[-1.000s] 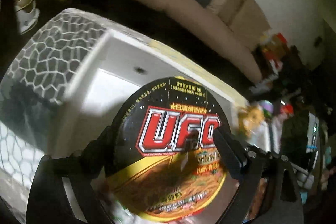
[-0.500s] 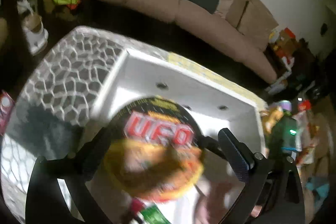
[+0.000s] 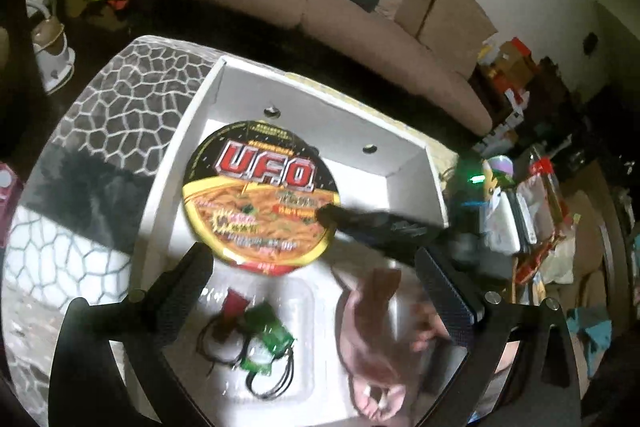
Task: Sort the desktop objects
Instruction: 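Carry the noodle cup into the white box and release it, then withdraw both grippers from the box back over the table, then reach the right gripper toward the white plastic ring holder, then grasp the white ring holder with the right gripper and lift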
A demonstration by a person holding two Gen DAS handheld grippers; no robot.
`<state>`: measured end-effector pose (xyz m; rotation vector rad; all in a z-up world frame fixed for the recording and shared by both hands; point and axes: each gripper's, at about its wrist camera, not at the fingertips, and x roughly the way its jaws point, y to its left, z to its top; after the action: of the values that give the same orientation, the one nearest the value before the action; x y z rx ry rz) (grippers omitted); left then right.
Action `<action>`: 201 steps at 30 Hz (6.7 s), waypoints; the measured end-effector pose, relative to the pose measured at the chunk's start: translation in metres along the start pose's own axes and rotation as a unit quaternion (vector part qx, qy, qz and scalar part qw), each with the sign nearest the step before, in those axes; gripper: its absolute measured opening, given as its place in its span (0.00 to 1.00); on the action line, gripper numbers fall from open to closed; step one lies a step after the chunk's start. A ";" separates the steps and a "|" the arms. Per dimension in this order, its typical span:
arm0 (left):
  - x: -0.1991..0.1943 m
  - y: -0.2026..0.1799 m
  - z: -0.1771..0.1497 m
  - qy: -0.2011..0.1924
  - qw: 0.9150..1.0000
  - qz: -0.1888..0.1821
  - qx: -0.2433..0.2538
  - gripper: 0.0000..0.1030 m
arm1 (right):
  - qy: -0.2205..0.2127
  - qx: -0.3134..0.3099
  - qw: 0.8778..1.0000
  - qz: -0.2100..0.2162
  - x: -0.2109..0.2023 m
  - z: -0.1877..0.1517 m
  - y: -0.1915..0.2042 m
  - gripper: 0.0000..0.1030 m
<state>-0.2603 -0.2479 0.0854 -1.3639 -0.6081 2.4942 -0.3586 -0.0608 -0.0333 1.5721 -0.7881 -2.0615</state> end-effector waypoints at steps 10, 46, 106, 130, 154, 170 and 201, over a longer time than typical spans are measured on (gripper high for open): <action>-0.037 -0.033 -0.079 0.003 0.992 0.104 0.078 1.00 | -0.051 -0.146 0.983 -0.101 -0.143 -0.065 0.032 0.90; -0.130 -0.168 -0.271 -0.050 0.983 0.131 0.117 1.00 | -0.139 -0.205 0.956 -0.156 -0.346 -0.319 0.006 1.00; 0.014 -0.206 -0.228 0.034 0.995 -0.026 0.085 1.00 | 0.007 -0.256 0.930 -0.262 -0.218 -0.213 -0.121 0.50; 0.008 -0.186 -0.209 0.007 0.997 -0.077 0.012 1.00 | -0.089 -0.159 0.981 -0.070 -0.289 -0.171 -0.138 0.39; -0.007 -0.162 -0.203 -0.002 0.995 -0.102 -0.016 1.00 | -0.008 -0.110 0.993 0.033 -0.225 -0.162 -0.108 0.38; -0.006 -0.158 -0.203 -0.003 0.995 -0.102 -0.020 1.00 | -0.071 -0.032 0.960 0.268 -0.219 -0.162 -0.127 0.01; 0.005 -0.147 -0.204 0.009 0.984 -0.162 -0.068 1.00 | -0.088 -0.018 0.967 0.239 -0.268 -0.160 -0.122 0.11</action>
<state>-0.0902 -0.0659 0.0515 -1.2156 -0.9301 2.2123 -0.1330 0.1737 0.0472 1.0527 -1.0662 -1.8528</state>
